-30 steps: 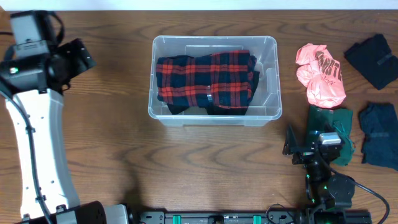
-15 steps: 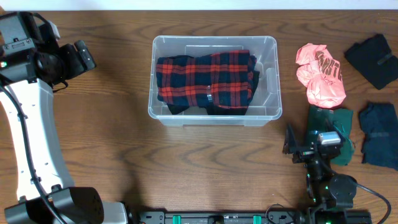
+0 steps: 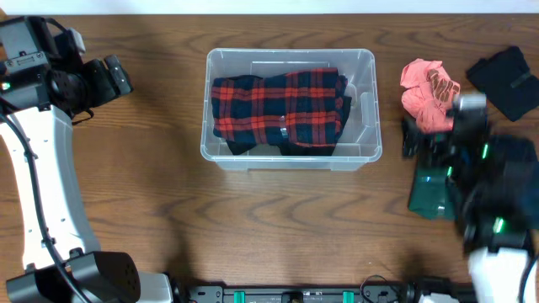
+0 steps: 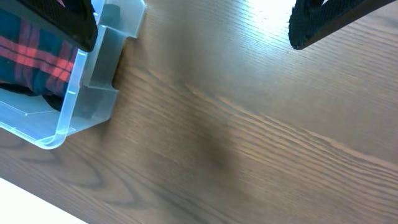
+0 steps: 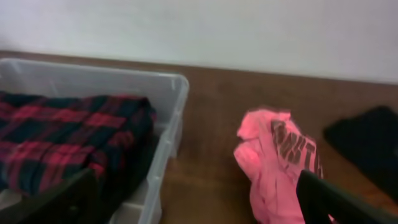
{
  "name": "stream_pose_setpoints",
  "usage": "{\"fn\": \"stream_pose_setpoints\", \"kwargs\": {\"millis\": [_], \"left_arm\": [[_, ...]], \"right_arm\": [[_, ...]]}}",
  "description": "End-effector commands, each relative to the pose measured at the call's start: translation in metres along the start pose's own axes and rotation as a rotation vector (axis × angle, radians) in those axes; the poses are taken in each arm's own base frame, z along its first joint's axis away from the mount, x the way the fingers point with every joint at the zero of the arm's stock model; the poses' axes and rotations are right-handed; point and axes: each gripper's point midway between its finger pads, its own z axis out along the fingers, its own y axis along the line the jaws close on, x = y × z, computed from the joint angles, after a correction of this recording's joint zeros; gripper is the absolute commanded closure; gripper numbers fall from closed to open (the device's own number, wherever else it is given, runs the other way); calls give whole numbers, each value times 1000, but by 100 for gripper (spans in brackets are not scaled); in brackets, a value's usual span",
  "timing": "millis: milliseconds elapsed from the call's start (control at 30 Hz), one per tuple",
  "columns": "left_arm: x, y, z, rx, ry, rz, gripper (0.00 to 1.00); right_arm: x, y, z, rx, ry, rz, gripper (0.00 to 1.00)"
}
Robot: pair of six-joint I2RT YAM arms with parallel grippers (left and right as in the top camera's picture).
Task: Pack container
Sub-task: 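Reach the right gripper to the pink t-shirt and grasp it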
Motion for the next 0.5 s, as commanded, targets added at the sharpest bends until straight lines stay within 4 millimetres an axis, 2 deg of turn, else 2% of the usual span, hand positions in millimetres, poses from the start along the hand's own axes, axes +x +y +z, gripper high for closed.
{"fn": "stream_pose_setpoints", "kwargs": {"millis": [0, 133, 300, 400, 467], "left_arm": [[1, 1, 2, 1, 7, 13, 2], [1, 1, 2, 1, 7, 13, 2], [1, 1, 2, 1, 7, 13, 2], [1, 1, 2, 1, 7, 13, 2], [1, 1, 2, 1, 7, 13, 2]], "right_arm": [[-21, -6, 25, -46, 95, -10, 1], [-23, -9, 54, -75, 191, 73, 1], [-15, -10, 72, -94, 225, 142, 1], [-13, -34, 73, -27, 221, 164, 1], [-10, -59, 72, 25, 220, 218, 1]]}}
